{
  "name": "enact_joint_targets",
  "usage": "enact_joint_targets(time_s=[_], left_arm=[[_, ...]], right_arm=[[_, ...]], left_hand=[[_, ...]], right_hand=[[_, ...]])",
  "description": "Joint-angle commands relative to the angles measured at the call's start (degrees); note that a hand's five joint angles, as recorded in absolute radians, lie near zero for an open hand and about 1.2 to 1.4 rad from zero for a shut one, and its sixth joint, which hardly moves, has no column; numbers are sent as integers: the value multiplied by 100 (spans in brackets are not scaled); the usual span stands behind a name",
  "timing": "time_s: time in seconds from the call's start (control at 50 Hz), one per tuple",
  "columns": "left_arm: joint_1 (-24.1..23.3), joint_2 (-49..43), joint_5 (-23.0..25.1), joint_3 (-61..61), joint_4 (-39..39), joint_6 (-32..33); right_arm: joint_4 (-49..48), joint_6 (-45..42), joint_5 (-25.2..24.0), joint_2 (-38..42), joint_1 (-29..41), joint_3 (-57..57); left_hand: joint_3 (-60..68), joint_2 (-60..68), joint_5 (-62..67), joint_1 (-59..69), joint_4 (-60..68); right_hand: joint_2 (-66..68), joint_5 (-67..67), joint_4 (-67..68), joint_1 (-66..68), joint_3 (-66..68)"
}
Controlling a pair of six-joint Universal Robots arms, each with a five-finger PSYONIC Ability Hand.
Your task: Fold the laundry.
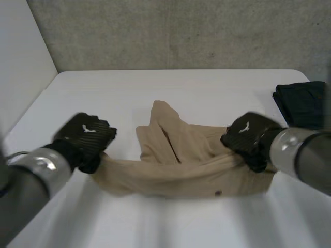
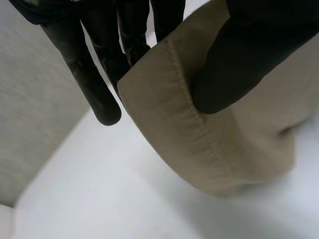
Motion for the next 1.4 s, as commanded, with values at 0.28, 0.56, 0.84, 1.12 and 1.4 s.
enact_joint_targets(time_s=[0.28,0.56,0.84,1.12,1.4], left_arm=[[266,-2196,-704,3248,5462,612],[302,-1905,-660,2687,5946,-186],[-76,-2731,-879,1149,3969,-186],[-147,-1450,-1434,192,1789,-160],[-586,-279,-1197,-1119,-401,288]], right_arm=[[-4071,110,730,2006,79,-3810],[-5877,435,511,1971,79,-3443],[-4270,471,-158,3350,70,-2300],[-1685,304,256,2122,-18,-1256],[-287,-890,186,486,-44,1706]], left_hand=[[1154,1124,1433,1362,1116],[1154,1124,1433,1362,1116],[1154,1124,1433,1362,1116],[1154,1124,1433,1362,1116],[1154,1124,1433,1362,1116]], right_hand=[[1200,1286,1183,2371,1187],[1200,1286,1183,2371,1187],[1200,1286,1183,2371,1187],[1200,1286,1183,2371,1187],[1200,1286,1183,2371,1187]])
